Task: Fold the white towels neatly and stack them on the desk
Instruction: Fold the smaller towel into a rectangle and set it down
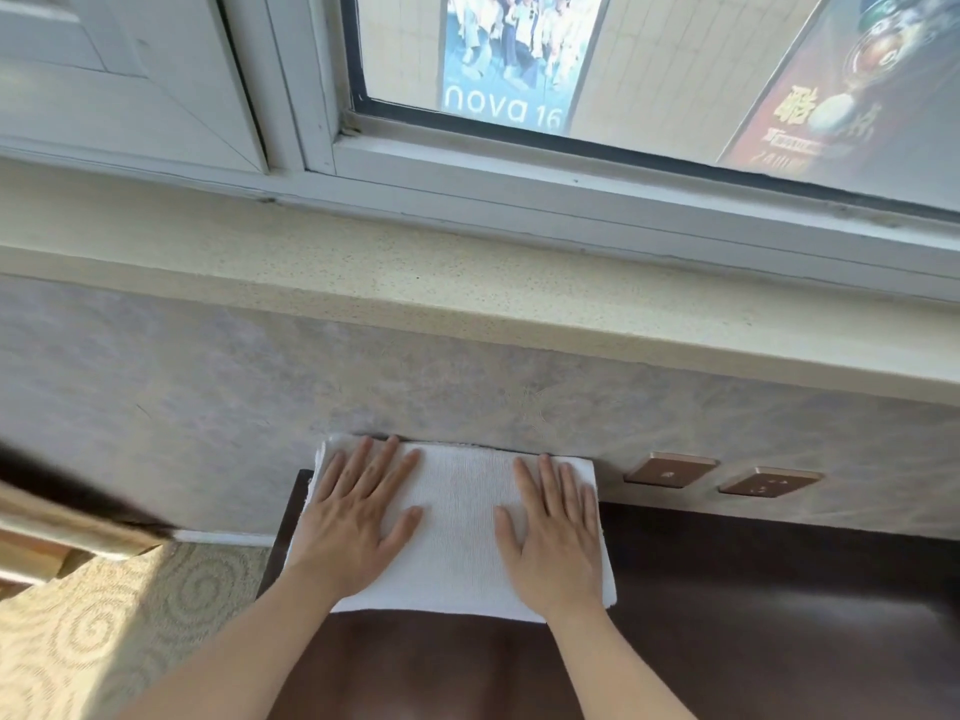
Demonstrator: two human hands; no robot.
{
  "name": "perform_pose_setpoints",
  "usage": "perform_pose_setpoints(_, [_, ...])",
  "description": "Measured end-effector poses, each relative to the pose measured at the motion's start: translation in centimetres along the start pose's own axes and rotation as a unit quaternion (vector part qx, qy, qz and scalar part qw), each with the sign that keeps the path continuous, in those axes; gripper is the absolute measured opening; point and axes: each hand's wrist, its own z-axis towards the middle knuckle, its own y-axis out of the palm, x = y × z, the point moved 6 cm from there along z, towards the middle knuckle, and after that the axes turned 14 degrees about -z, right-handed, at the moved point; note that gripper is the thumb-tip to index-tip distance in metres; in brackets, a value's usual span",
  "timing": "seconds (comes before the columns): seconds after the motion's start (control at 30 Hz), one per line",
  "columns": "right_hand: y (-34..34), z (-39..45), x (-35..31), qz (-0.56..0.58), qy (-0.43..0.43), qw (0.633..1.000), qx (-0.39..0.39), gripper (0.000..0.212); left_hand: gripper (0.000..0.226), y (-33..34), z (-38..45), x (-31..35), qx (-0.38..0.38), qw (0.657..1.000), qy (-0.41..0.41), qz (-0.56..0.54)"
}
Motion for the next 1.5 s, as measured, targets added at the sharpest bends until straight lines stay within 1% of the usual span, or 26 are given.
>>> perform_pose_setpoints(0.13, [0.4, -0.3, 1.7, 0.016, 0.01, 0.999, -0.047, 0.079, 0.067, 0.0, -0.1, 0.0, -0.008, 1.0, -0.002, 0.012])
perform_pose_setpoints(0.2, [0.1, -0.4, 2.1, 0.017, 0.015, 0.998, -0.062, 0.08, 0.066, -0.1, -0.3, 0.1, -0.019, 1.0, -0.001, 0.01])
perform_pose_setpoints(0.27, [-0.5, -0.6, 2.5, 0.005, 0.007, 0.997, -0.075, 0.075, 0.065, -0.7, -0.4, 0.6, -0.037, 0.999, -0.009, 0.003])
perform_pose_setpoints(0.33, [-1.7, -0.9, 2.9, -0.005, 0.0, 0.997, -0.078, 0.066, 0.069, -1.8, 0.1, 2.0, -0.04, 0.999, -0.012, -0.006])
perform_pose_setpoints(0.43, [-3.8, -2.8, 4.4, 0.025, 0.02, 0.998, -0.055, 0.065, 0.064, -3.0, 0.4, 6.3, -0.024, 0.999, 0.027, -0.021])
perform_pose_setpoints(0.5, [-5.3, -4.7, 6.1, 0.044, 0.047, 0.997, -0.036, 0.063, 0.062, -3.0, 0.4, 10.2, -0.02, 0.997, 0.068, -0.029])
perform_pose_setpoints(0.63, [-7.8, -9.7, 11.8, 0.075, 0.093, 0.993, -0.008, 0.064, 0.068, -2.3, 0.1, 19.4, -0.043, 0.99, 0.13, -0.039])
perform_pose_setpoints(0.7, [-8.9, -12.7, 15.9, 0.086, 0.115, 0.99, 0.014, 0.066, 0.073, -1.9, 0.0, 25.0, -0.057, 0.984, 0.168, -0.034])
perform_pose_setpoints(0.87, [-12.4, -21.3, 27.8, 0.122, 0.215, 0.966, 0.077, 0.07, 0.063, -1.5, -2.4, 40.3, -0.067, 0.961, 0.265, -0.046])
perform_pose_setpoints(1.03, [-15.3, -31.3, 39.4, 0.121, 0.293, 0.941, 0.122, 0.078, 0.073, -0.5, -6.5, 55.5, -0.064, 0.934, 0.345, -0.064])
perform_pose_setpoints(1.07, [-15.5, -33.2, 41.5, 0.115, 0.306, 0.936, 0.127, 0.076, 0.076, -0.1, -7.5, 58.4, -0.067, 0.93, 0.356, -0.069])
perform_pose_setpoints(1.17, [-15.8, -38.7, 47.5, 0.1, 0.347, 0.923, 0.134, 0.061, 0.087, 1.2, -10.6, 66.4, -0.081, 0.913, 0.393, -0.08])
perform_pose_setpoints(1.3, [-16.0, -44.3, 53.4, 0.113, 0.396, 0.9, 0.143, 0.058, 0.096, 3.0, -13.9, 75.0, -0.106, 0.888, 0.437, -0.092])
perform_pose_setpoints(1.5, [-14.7, -48.1, 60.6, 0.127, 0.436, 0.879, 0.145, 0.059, 0.092, 6.2, -14.5, 83.5, -0.109, 0.866, 0.483, -0.072])
